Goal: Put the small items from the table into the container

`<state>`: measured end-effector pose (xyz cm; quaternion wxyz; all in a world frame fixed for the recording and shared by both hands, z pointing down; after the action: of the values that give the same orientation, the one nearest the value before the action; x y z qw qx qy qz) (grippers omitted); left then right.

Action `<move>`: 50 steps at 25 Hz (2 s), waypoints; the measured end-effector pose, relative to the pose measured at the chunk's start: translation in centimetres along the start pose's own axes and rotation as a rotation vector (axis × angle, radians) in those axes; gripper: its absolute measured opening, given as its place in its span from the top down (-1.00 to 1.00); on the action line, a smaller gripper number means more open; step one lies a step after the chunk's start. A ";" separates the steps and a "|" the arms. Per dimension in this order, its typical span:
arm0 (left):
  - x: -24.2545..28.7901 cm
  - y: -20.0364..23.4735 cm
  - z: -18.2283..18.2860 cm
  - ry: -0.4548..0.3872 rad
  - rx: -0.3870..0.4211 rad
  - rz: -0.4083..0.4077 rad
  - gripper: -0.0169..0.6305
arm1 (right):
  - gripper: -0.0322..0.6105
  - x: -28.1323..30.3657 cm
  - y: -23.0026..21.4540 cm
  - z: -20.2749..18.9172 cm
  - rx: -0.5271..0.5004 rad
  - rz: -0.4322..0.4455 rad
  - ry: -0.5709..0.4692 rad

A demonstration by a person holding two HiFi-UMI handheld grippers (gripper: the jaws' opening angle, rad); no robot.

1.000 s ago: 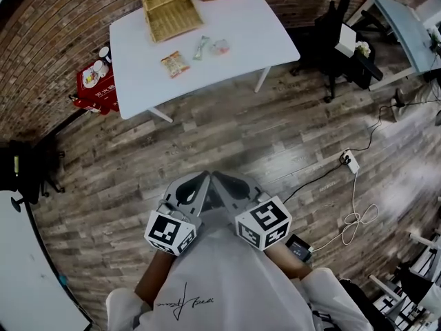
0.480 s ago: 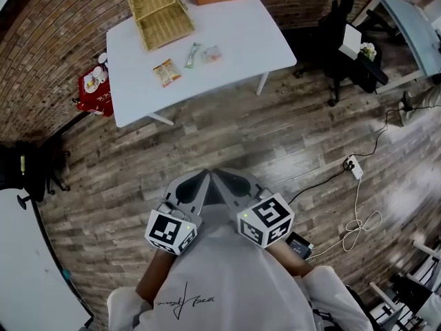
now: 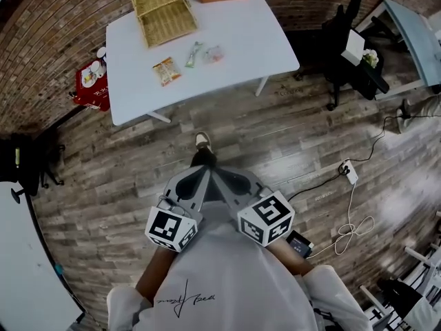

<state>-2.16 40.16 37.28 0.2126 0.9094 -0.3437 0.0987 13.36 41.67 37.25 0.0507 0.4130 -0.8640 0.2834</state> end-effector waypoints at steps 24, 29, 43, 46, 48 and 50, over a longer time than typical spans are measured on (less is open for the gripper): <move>7.2 14.0 8.8 -0.065 -0.041 0.033 0.92 | 0.83 11.5 -5.7 9.4 -0.053 -0.072 0.005; 8.4 17.5 10.4 -0.079 -0.043 0.025 0.92 | 0.83 15.0 -6.5 11.1 -0.064 -0.074 0.013; 10.0 23.1 12.4 -0.103 -0.058 -0.005 0.92 | 0.83 19.3 -7.6 13.2 -0.017 -0.097 -0.019; 10.1 23.7 12.4 -0.093 -0.063 -0.006 0.92 | 0.83 19.1 -8.0 13.4 0.002 -0.123 -0.082; 10.2 24.0 12.2 -0.088 -0.075 -0.020 0.92 | 0.83 18.6 -8.5 13.6 -0.023 -0.164 -0.123; 10.4 24.2 12.1 -0.080 -0.083 -0.027 0.92 | 0.83 18.4 -9.1 13.6 -0.063 -0.214 -0.121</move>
<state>-10.16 12.23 37.63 0.2373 0.9075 -0.3436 0.0450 10.09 17.24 35.89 0.0415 0.5176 -0.8249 0.2234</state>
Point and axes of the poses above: the fingertips, and each gripper's own axes: x forward along the fingers, y to its left, z out of its top, the point moved 10 cm from there along -x, backward along the fingers, and after that the axes turned 4 degrees about -x, right-handed, at the moved point
